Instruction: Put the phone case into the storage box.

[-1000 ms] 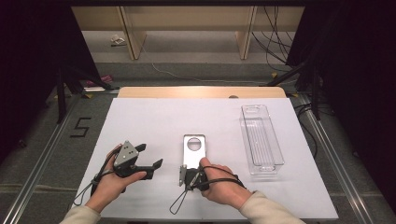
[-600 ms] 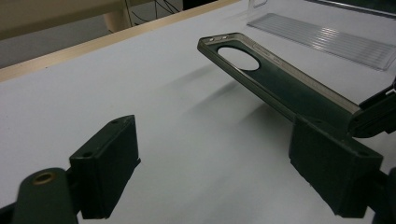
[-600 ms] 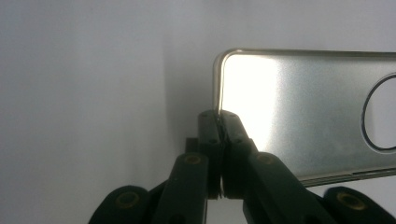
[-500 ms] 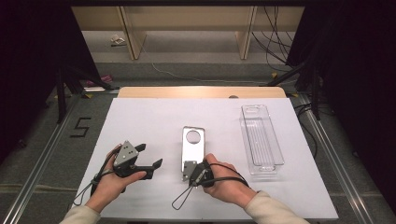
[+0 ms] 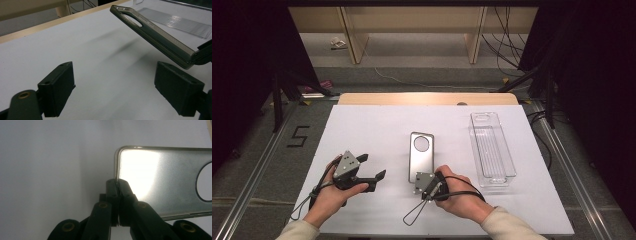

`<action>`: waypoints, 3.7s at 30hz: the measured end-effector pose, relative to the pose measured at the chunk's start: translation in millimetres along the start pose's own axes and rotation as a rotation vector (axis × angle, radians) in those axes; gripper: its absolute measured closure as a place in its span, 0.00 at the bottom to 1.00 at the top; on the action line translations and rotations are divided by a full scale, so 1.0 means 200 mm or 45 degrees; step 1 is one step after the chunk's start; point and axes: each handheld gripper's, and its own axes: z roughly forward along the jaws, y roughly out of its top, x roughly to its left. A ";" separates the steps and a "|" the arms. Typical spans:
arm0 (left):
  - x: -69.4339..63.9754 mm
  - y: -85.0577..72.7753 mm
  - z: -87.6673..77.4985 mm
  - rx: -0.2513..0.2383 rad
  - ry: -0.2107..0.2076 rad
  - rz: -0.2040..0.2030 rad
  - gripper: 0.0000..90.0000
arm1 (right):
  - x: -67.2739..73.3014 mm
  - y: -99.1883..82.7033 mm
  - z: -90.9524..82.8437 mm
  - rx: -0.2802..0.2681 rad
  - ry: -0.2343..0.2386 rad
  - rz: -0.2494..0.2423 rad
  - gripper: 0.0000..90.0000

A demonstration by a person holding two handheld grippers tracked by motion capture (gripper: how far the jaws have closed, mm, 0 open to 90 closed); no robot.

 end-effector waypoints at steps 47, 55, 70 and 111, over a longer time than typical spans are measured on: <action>-0.02 0.42 0.29 0.096 -0.105 -0.203 0.34 | 0.04 -0.01 -0.05 -0.092 -0.073 -0.057 0.99; -0.03 0.44 0.37 0.134 -0.098 -0.283 0.41 | 0.05 0.00 -0.04 -0.086 -0.081 -0.079 0.99; -0.02 0.41 0.44 0.150 -0.142 -0.448 0.52 | 0.06 0.01 -0.04 -0.076 -0.107 -0.116 0.99; -0.07 0.44 0.40 0.109 -0.334 -0.594 0.89 | 0.06 -0.01 -0.02 -0.052 -0.127 -0.150 0.99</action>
